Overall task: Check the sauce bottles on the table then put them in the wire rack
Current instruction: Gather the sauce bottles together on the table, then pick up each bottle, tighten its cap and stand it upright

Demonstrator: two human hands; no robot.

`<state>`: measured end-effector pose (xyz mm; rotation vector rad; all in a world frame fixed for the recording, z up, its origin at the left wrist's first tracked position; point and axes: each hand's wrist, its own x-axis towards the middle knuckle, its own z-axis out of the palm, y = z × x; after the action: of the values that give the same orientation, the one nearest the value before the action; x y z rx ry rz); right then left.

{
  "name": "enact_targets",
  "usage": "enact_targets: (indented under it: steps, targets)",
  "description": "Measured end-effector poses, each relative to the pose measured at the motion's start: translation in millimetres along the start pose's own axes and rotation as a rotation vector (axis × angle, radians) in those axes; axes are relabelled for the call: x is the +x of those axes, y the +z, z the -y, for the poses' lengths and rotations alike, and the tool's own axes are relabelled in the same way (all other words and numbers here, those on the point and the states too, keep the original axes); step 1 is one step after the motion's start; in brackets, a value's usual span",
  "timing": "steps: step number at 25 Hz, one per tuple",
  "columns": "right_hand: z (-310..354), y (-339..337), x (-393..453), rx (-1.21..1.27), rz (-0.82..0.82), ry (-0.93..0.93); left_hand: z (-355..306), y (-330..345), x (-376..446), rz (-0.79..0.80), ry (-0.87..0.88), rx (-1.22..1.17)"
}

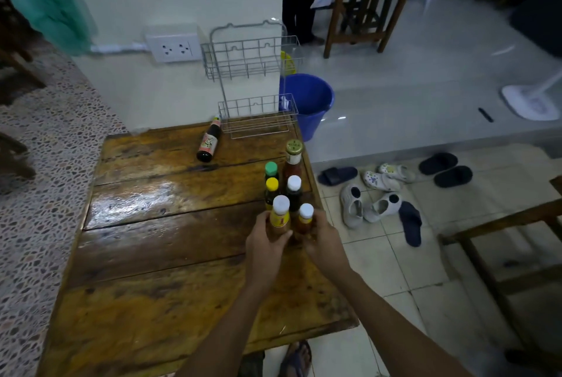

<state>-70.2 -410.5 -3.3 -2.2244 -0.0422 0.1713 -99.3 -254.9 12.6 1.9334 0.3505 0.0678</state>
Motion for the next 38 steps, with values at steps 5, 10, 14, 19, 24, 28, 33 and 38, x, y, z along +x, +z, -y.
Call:
enact_targets:
  steps: [5, 10, 14, 19, 24, 28, 33, 38]
  targets:
    - [-9, 12, 7, -0.042, -0.001, 0.009, 5, 6, 4, -0.038, -0.033, 0.000]
    - [-15, 16, 6, -0.031, -0.011, -0.011, 10, 6, 6, -0.027, -0.023, 0.042]
    - [-14, 18, 4, -0.041, -0.025, -0.008, 15, 6, 5, -0.020, -0.039, 0.042]
    - [0, -3, 3, -0.020, 0.061, 0.003, 10, -6, 10, 0.071, -0.079, 0.033]
    - [46, -87, 21, -0.204, 0.090, -0.024, 21, -75, 34, 0.155, -0.171, 0.110]
    - [131, -103, 77, -0.109, -0.046, -0.196, 13, -123, 88, 0.032, -0.140, 0.134]
    - [220, -21, 161, -0.159, 0.094, -0.320, 4, -155, 182, -0.017, -0.083, 0.116]
    - [218, 82, 246, -0.280, 0.245, -0.146, 36, -168, 267, 0.061, -0.134, 0.151]
